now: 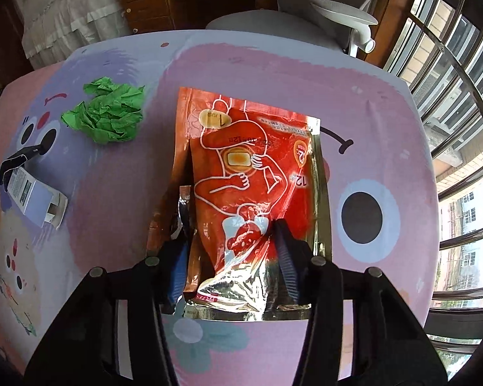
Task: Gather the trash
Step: 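Grasp the orange-red snack bag with the right tool while the left tool grasps the green paper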
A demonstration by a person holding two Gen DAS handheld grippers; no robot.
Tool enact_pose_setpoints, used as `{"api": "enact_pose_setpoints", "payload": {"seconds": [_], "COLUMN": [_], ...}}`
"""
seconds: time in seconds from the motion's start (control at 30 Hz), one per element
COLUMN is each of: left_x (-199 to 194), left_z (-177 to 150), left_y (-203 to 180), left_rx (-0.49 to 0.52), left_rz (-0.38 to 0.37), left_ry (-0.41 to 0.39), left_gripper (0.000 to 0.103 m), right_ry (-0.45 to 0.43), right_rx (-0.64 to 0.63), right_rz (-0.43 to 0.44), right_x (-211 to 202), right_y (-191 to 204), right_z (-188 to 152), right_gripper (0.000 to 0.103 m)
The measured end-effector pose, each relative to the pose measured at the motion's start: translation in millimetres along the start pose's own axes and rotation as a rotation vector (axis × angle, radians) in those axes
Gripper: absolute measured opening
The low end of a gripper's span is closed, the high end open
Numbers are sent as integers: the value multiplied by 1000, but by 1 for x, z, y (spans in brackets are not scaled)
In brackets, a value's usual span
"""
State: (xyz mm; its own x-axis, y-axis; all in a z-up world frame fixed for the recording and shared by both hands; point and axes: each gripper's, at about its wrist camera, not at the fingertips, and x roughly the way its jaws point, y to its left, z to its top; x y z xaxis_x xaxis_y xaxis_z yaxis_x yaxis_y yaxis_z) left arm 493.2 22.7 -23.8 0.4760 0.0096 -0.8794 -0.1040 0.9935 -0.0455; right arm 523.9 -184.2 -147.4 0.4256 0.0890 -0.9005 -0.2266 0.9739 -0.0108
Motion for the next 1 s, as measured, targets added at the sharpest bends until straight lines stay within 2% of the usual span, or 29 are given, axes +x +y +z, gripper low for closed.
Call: {"api": "enact_pose_setpoints", "payload": {"seconds": [0.2, 0.4, 0.53, 0.8, 0.83, 0.9, 1.0], "left_x": [32, 83, 120, 179, 185, 198, 200], "left_z": [46, 81, 95, 105, 104, 101, 100], "left_y": [-15, -21, -25, -25, -24, -24, -29], "left_rx": [16, -18, -68, -183, -191, -205, -175], "left_rz": [-17, -30, -42, 4, 9, 22, 58], "left_ry": [12, 92, 160, 249, 262, 291, 252], "left_gripper": [88, 88, 88, 88, 86, 73, 62], "right_ry": [-10, -29, -36, -47, -46, -46, -47], "right_rx": [71, 167, 194, 216, 218, 217, 213], "right_rz": [81, 160, 180, 206, 209, 211, 213], "right_x": [-2, -10, -11, -16, -16, -16, -20], "right_y": [-25, -53, -61, -69, -69, -69, -68], "right_z": [2, 7, 9, 3, 3, 0, -6], "right_gripper": [26, 7, 6, 6, 6, 6, 6]}}
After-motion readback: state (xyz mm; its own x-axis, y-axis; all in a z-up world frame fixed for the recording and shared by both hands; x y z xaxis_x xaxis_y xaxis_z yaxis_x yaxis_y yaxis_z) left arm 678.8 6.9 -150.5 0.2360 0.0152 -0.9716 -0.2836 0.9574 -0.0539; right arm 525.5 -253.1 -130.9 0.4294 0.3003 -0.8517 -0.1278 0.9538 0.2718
